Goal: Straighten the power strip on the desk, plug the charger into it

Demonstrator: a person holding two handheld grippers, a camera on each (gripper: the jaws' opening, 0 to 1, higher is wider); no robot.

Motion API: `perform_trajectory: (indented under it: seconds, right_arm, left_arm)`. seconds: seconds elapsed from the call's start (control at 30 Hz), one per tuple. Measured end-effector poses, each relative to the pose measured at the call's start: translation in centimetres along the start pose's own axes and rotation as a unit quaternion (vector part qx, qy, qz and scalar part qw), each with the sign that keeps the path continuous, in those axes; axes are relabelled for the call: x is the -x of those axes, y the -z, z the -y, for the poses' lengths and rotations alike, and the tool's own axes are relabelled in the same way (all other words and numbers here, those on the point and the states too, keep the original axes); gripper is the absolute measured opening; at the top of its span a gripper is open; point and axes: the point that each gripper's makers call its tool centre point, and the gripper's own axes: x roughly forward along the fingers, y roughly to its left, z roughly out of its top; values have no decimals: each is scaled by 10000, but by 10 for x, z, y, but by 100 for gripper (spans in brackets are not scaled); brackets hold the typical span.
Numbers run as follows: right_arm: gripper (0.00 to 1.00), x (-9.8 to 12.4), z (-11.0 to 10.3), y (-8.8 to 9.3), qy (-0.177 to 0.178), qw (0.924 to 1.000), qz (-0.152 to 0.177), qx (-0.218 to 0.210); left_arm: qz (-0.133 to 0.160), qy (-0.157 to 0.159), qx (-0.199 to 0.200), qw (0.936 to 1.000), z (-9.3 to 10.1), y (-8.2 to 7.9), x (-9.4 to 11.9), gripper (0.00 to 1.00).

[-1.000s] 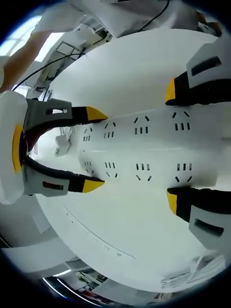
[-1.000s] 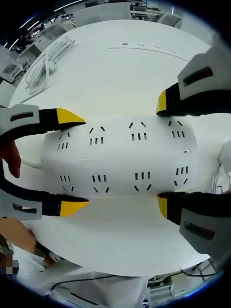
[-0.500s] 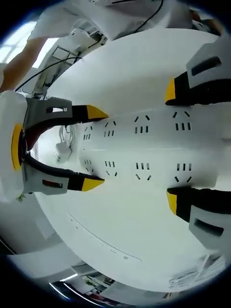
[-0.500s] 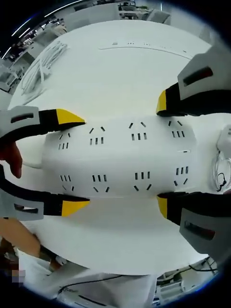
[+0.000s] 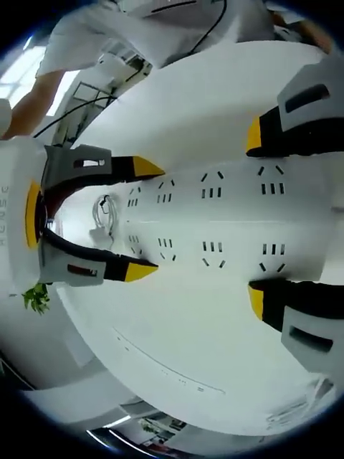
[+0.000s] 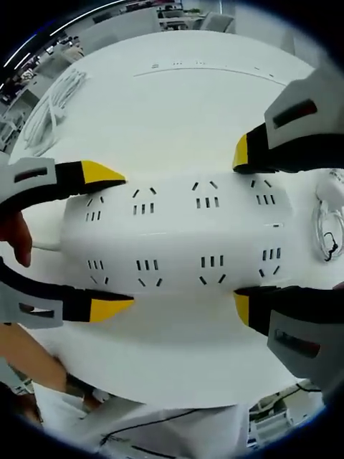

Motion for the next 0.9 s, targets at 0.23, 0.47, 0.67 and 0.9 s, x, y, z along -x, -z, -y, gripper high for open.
perform_trajectory:
  seconds: [0.23,0.47,0.67,0.9]
  right_arm:
    - [63,1,-5,2,13,10000,-23,-96]
    - [65,12,-4,-4,66,9945,859,-590]
    - [67,95,26,10,1167,9242,3250,-1630]
    - [67,110,55,116,2620,7872,4524,-3272]
  left_arm:
    - [4,54,-78,10000,3,-1,-1,71]
    - [17,61,-84,9999,2,-1,-1,71]
    - [18,60,-74,10000,2,0,-1,71]
    - [46,80,-47,9999,1,0,-2,71]
